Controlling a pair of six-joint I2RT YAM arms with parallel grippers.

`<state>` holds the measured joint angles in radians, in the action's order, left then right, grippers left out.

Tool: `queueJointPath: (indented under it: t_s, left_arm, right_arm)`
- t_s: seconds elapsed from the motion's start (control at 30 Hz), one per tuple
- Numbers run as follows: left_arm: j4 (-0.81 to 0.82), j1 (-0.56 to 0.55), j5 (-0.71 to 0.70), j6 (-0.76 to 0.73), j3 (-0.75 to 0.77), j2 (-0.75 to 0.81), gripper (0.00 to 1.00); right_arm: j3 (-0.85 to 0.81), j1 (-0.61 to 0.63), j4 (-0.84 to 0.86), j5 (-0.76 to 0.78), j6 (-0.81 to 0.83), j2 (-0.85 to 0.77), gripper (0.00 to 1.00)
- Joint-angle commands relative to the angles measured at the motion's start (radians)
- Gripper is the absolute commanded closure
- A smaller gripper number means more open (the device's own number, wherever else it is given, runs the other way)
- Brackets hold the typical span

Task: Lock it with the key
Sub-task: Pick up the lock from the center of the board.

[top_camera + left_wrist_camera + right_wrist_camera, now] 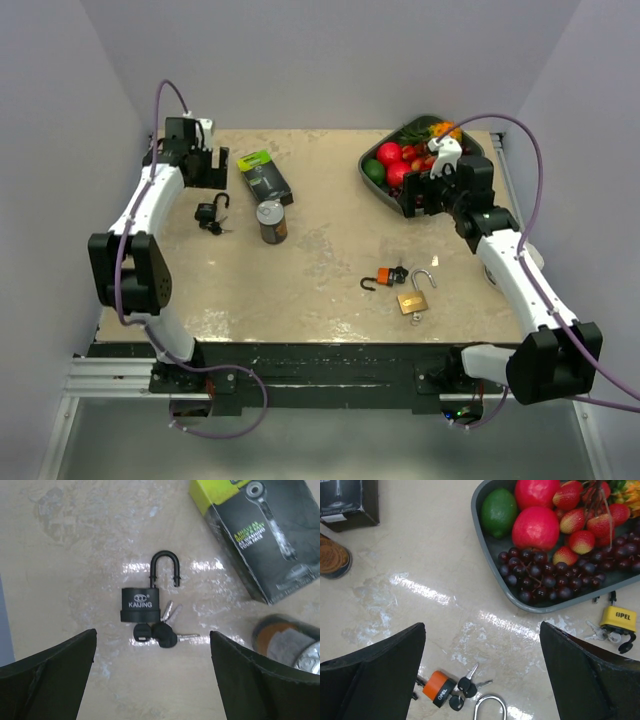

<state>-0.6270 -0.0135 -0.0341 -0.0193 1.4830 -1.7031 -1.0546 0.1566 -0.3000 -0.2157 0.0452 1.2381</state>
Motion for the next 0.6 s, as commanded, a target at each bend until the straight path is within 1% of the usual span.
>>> queueJointPath:
  t_s: [0.0, 0.03, 0.13, 0.27, 0.37, 0.57]
  left_arm:
    - [-0.081, 0.049, -0.038, 0.002, 0.195, -0.165, 0.01]
    - [-0.092, 0.069, -0.030, 0.012, 0.221, -0.221, 0.01]
    - [-0.106, 0.092, -0.012, 0.047, 0.284, -0.306, 0.01]
    - [-0.096, 0.095, -0.029, 0.038, 0.321, -0.374, 0.01]
    - [-0.082, 0.095, -0.023, 0.032, 0.318, -0.401, 0.01]
    - [-0.045, 0.095, -0.003, 0.030, 0.260, -0.429, 0.02]
  right_arm:
    - [-0.070, -0.003, -0.008, 0.061, -0.009, 0.027, 0.01]
    - [-0.074, -0.002, -0.013, 0.068, 0.007, 0.037, 0.01]
    - [-0.081, -0.002, -0.024, 0.067, 0.016, 0.055, 0.01]
    - [-0.068, -0.003, -0.016, 0.024, 0.001, 0.063, 0.01]
    - [-0.068, -0.002, -0.016, 0.010, -0.002, 0.070, 0.01]
    - [-0.070, -0.002, 0.001, 0.021, -0.034, 0.090, 0.01]
